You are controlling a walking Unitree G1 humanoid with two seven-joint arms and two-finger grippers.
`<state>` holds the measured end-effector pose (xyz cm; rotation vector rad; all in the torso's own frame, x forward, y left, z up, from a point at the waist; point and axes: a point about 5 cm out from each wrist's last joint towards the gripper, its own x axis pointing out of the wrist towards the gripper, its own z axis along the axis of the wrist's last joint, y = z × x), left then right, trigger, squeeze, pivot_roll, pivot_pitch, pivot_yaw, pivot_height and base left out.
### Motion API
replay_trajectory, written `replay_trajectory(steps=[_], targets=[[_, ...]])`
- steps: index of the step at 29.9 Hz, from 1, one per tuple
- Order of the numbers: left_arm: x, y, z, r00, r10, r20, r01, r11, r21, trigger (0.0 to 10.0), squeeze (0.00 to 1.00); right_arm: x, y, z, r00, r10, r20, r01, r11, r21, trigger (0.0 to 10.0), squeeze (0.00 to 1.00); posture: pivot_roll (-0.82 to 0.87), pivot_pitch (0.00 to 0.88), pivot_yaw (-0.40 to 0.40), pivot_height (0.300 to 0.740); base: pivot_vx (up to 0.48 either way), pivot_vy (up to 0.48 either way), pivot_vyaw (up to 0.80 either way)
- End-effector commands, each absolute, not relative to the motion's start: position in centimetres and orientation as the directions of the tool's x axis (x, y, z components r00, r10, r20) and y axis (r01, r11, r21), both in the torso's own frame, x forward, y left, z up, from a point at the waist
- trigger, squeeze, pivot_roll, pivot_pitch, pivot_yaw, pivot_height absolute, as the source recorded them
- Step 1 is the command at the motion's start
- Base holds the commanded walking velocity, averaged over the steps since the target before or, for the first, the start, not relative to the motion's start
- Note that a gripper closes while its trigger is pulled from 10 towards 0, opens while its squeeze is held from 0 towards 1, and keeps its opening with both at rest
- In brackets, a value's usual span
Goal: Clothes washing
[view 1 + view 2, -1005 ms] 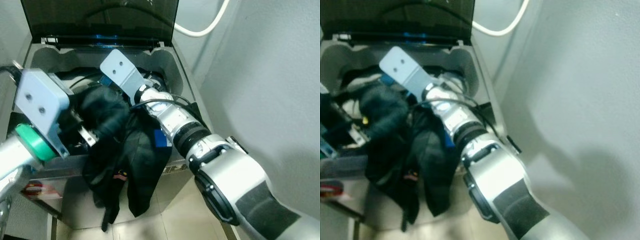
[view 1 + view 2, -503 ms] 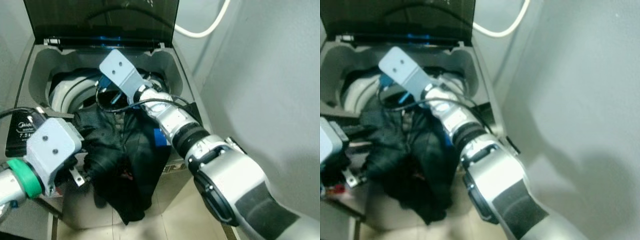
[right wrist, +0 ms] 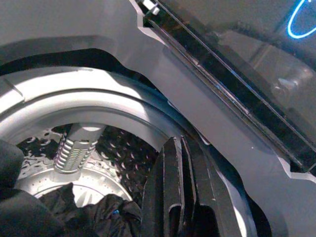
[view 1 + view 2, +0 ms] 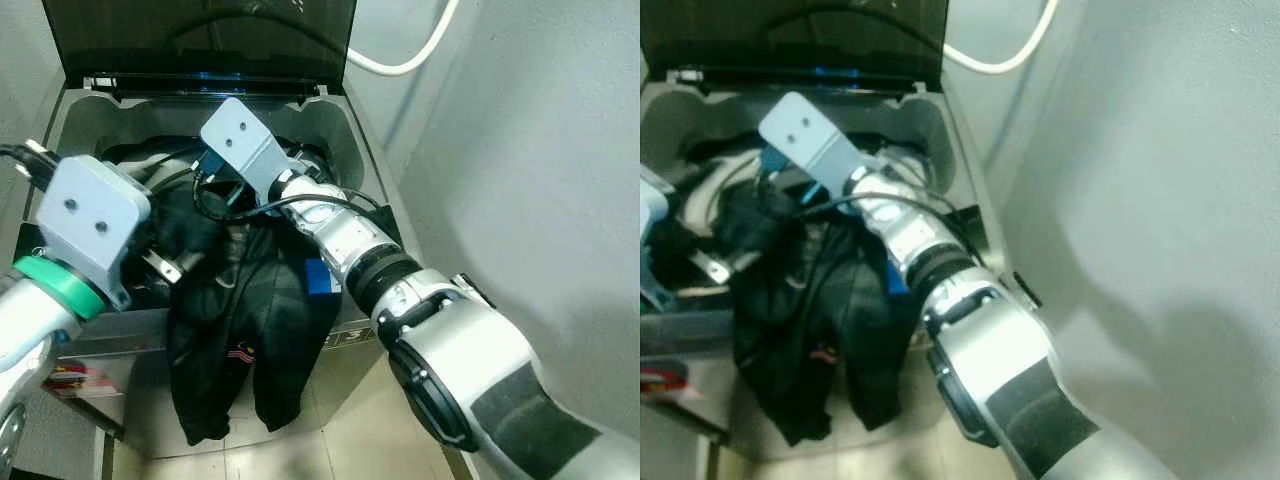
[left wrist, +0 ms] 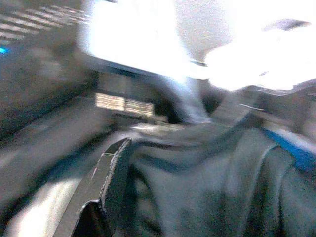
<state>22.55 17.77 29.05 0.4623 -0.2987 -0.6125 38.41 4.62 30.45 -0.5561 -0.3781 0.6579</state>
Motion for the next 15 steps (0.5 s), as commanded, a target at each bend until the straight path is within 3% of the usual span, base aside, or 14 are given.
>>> replay_trajectory(steps=[1,4,9,10,12,13,15], targets=[[21.9,16.6,28.3,0.723,-0.687,0.075,0.573,0.656,0.491,10.0,0.00,38.4,4.7,30.4,0.729,0.667,0.153,-0.470,0.651,-0.595,10.0,0.00,0.18,0.154,-0.075,0.740,0.000,0.000,0.00],[21.7,16.9,27.2,0.734,-0.680,-0.008,0.585,0.625,0.516,10.0,0.00,38.4,4.7,30.4,0.730,0.666,0.154,-0.470,0.652,-0.595,10.0,0.00,0.18,0.155,-0.072,0.740,0.000,0.000,0.00],[22.9,18.9,25.9,0.855,-0.512,-0.082,0.464,0.685,0.562,10.0,0.00,38.4,4.6,30.3,0.731,0.665,0.152,-0.470,0.652,-0.595,10.0,0.00,0.19,0.156,-0.074,0.740,0.000,0.000,0.00],[23.7,20.1,26.0,0.909,-0.412,-0.058,0.374,0.749,0.547,10.0,0.00,38.4,4.7,30.2,0.729,0.668,0.150,-0.473,0.650,-0.595,10.0,0.00,0.19,0.155,-0.077,0.740,0.000,0.000,0.00],[23.7,20.1,26.0,0.909,-0.412,-0.058,0.374,0.749,0.547,10.0,0.00,38.4,4.7,30.2,0.729,0.668,0.150,-0.473,0.650,-0.595,10.0,0.00,0.19,0.155,-0.077,0.740,0.000,0.000,0.00],[24.2,20.8,26.7,0.936,-0.352,0.016,0.293,0.802,0.521,10.0,0.00,38.3,4.8,30.2,0.727,0.671,0.150,-0.476,0.648,-0.595,10.0,0.00,0.19,0.154,-0.079,0.740,0.000,0.000,0.00],[24.3,20.9,27.2,0.936,-0.346,0.058,0.274,0.824,0.495,10.0,0.00,38.3,4.9,30.2,0.725,0.672,0.150,-0.477,0.647,-0.595,10.0,0.00,0.19,0.152,-0.080,0.740,0.000,0.000,0.00]])
